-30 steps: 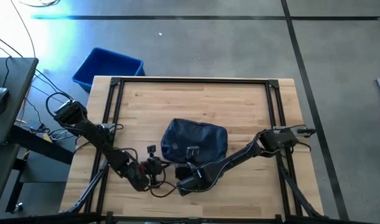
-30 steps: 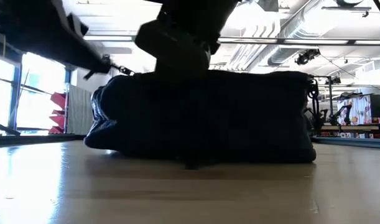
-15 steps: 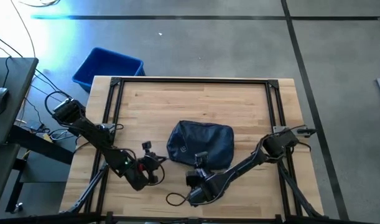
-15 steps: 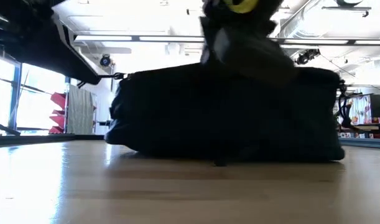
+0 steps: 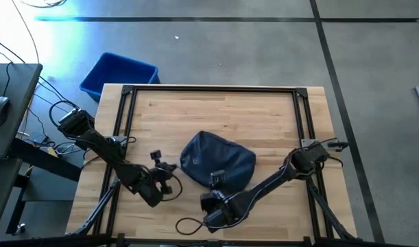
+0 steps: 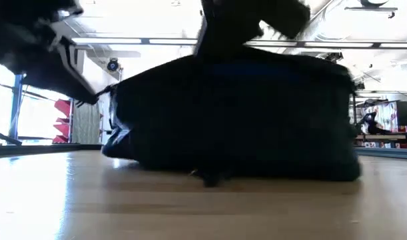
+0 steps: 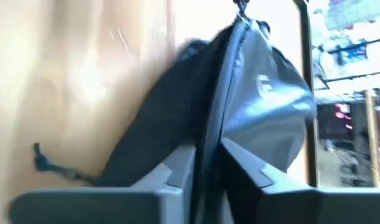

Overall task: Unpack backpack
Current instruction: Open the black backpack

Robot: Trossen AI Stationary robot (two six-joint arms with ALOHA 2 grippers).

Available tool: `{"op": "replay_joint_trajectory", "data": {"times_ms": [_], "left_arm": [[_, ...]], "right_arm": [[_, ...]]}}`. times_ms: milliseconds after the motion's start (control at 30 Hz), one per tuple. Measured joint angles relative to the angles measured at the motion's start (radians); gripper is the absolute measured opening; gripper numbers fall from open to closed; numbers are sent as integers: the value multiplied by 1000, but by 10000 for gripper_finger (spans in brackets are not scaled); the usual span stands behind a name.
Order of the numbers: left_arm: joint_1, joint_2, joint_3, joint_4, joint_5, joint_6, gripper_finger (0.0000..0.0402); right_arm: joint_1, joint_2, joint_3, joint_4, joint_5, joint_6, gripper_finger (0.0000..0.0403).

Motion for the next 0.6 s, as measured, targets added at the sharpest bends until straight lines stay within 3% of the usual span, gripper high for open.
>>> {"op": "replay_joint_trajectory", "data": {"times_ms": [133, 267, 467, 600], "left_arm": [[0, 0, 0, -196, -22, -193, 0], [-7, 0, -1, -291, -23, -312, 0], [-27, 1, -1, -282, -22, -328, 0], [-33, 1, -1, -269, -7, -330, 1]], "right_arm": [[12, -2, 81, -40, -66, 31, 150], [41, -2, 131, -118, -150, 207, 196], [151, 0, 128, -136, -170, 557, 208], [201, 30, 128, -51, -95, 738, 208]]}}
